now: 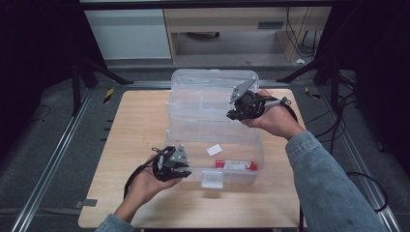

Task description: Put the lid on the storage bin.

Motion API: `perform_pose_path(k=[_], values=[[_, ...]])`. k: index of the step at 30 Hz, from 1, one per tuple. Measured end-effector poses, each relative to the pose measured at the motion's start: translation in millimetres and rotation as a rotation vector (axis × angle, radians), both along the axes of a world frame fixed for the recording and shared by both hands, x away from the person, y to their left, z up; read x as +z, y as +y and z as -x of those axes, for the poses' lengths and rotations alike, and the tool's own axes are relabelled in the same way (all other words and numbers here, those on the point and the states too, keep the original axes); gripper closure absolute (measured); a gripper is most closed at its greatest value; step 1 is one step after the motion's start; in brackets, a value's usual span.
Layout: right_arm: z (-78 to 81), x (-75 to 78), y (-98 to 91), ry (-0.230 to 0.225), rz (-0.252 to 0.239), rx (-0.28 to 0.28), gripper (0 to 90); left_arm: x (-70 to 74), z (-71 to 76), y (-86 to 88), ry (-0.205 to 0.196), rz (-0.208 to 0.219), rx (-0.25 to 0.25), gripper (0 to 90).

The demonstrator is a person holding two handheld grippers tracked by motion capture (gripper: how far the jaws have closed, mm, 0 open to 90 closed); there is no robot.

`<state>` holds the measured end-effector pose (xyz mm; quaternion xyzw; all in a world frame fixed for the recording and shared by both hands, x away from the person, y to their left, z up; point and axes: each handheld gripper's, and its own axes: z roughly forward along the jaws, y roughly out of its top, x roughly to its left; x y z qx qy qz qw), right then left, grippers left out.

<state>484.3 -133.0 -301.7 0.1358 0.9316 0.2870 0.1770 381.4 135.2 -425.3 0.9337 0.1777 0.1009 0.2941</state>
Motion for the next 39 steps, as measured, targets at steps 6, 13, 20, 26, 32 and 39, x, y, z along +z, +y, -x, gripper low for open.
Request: perform_pose_path(k=[6,13,20,26,32,39], values=[[-13.5,0.0,-2.2,0.004,-0.01,-0.015,85.1,0.1,-8.0,-5.1,-0.002,-0.001,0.015,71.9],[-4.6,0.0,-2.9,-0.007,-0.024,-0.003,85.6,-0.4,-7.5,-5.2,-0.008,0.001,0.014,71.7],[9.8,-1.1,-5.2,-0.009,-0.035,0.015,86.1,-0.6,-6.5,-5.0,-0.018,-0.002,0.013,71.4],[22.2,-3.8,-7.5,-0.016,-0.041,0.029,86.3,-0.6,-6.5,-5.1,-0.014,-0.002,0.013,71.5],[33.6,-7.8,-9.7,-0.009,-0.05,0.044,86.4,-0.4,-6.5,-4.9,-0.015,-0.005,0.011,71.4],[42.5,-11.9,-12.0,-0.004,-0.059,0.047,86.2,-0.9,-6.1,-4.4,-0.02,-0.002,0.009,71.2]])
